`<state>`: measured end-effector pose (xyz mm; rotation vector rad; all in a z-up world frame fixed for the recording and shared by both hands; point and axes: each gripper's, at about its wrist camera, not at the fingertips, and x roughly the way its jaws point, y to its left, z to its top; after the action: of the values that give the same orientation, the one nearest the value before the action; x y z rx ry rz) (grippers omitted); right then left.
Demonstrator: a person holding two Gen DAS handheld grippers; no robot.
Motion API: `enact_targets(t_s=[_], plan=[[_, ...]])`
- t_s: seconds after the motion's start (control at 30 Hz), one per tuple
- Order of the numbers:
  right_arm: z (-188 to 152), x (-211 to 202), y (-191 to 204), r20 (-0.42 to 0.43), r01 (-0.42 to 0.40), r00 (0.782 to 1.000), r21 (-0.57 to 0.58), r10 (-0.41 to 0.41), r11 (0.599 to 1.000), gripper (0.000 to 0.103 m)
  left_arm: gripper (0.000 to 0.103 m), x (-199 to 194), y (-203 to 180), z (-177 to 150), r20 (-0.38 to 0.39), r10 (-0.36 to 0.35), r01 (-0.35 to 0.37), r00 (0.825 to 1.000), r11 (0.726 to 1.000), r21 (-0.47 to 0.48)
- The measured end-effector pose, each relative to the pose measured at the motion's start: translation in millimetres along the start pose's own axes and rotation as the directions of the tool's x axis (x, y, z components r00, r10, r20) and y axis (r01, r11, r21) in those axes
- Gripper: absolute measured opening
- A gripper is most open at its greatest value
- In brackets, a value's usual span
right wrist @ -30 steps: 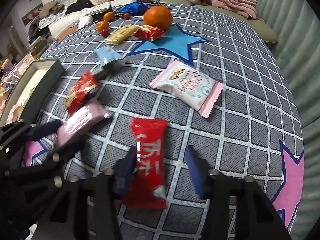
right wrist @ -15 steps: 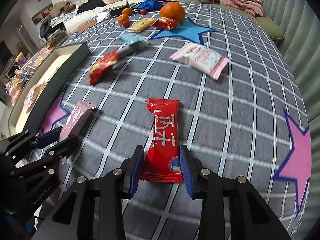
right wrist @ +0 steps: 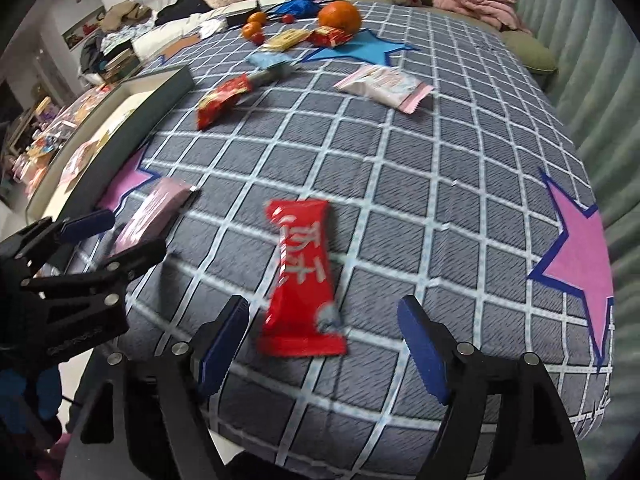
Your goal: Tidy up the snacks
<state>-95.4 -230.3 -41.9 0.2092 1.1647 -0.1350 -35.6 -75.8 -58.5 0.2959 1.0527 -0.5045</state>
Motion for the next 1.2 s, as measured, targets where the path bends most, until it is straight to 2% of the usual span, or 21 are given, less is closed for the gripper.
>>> enact_targets(t_s=[0.1,0.17,0.2,0.27,0.37,0.6,1.2], plan=[[10,6,-1,0.006,-0.007,1.000,0.022,0.007,1.000,0.078,0.079,10,0,4,-0.023,0.001,-0.001,1.000,1.000,0.005],[15,14,1,-0.004,-0.003,1.000,0.025,0.003,1.000,0.081,0.083,13,1,4,-0.019,-0.006,0.006,1.000,1.000,-0.005],[16,16,2,0.001,0.005,1.000,0.022,-0.005,1.000,0.092,0.085,13,1,4,-0.016,-0.003,0.003,1.000,1.000,-0.004],[15,21,3,-0.001,0.007,1.000,0.022,-0.007,1.000,0.102,0.091,14,3,2,-0.002,0.007,-0.007,1.000,1.000,-0.007],[13,25,2,0.025,0.059,0.998,-0.020,-0.059,0.998,0.103,0.103,20,11,3,-0.004,0.019,-0.019,1.000,0.999,-0.028],[2,21,1,0.121,0.056,0.991,-0.060,-0.048,0.997,0.103,0.103,18,9,-3,0.045,0.027,-0.025,0.999,0.999,-0.030],[-6,15,2,0.170,0.059,0.984,-0.059,-0.048,0.997,0.103,0.103,17,9,-4,0.064,0.030,-0.028,0.998,0.999,-0.032]])
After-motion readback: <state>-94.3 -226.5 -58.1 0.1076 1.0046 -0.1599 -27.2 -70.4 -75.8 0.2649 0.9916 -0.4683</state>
